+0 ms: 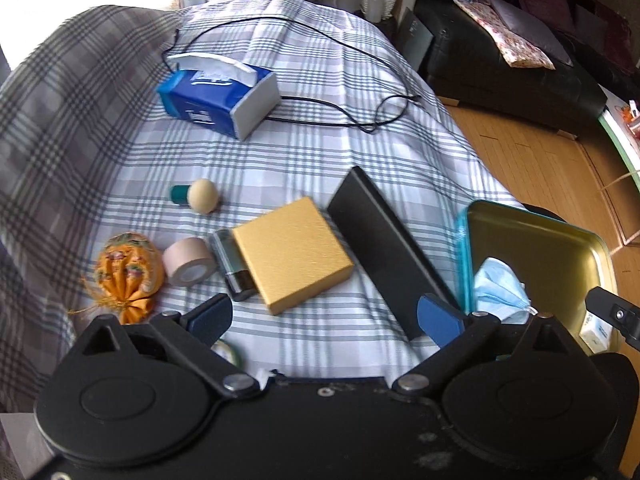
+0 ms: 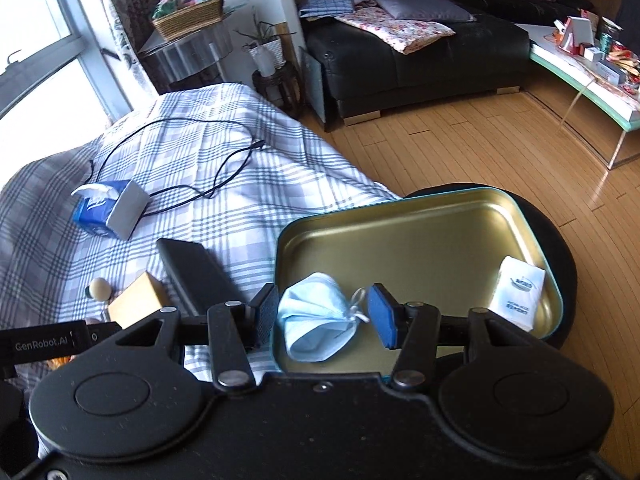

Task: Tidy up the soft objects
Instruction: 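Grasp the blue-and-yellow cloth bundle with the right tool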

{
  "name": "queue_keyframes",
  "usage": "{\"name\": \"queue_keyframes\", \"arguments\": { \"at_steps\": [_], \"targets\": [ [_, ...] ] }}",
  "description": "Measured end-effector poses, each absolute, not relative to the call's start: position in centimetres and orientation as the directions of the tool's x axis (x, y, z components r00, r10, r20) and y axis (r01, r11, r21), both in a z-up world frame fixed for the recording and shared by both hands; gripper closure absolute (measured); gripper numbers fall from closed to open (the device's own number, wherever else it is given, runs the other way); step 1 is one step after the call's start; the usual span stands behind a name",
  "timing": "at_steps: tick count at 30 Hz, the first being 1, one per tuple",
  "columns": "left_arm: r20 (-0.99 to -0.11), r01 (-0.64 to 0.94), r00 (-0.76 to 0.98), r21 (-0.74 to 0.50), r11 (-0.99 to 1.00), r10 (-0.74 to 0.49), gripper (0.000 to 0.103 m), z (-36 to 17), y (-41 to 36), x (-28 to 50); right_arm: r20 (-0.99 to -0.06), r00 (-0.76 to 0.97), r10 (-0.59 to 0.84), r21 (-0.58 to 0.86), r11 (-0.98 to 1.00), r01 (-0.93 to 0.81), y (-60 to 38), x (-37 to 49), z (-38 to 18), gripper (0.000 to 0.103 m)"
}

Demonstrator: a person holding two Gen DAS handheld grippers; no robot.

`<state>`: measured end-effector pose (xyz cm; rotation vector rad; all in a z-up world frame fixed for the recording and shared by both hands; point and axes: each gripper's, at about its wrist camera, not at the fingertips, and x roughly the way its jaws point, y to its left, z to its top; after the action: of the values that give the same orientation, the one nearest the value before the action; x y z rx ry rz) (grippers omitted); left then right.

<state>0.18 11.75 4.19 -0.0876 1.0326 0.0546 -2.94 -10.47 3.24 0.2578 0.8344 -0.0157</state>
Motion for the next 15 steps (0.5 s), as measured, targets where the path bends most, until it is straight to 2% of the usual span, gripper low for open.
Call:
{"name": "queue_keyframes", "arguments": {
  "at_steps": [9,15],
  "targets": [
    [-0.838,-0.245,0.533,-0.025,0.969,0.114,0.001,4.8,19.9,-1.3,-0.76,0.622,0.187,0.192,0.98,-0.06,-2.8,-4.1,3.5,0.052],
    [-0.833,-0.332,0.533,-0.048,0.942,0.146,0.001,4.8,24.3,-2.2,-0.794,0.565,0.224,0.172,0.974,-0.146,1.5,-4.8,2.6,0.052]
  ]
}}
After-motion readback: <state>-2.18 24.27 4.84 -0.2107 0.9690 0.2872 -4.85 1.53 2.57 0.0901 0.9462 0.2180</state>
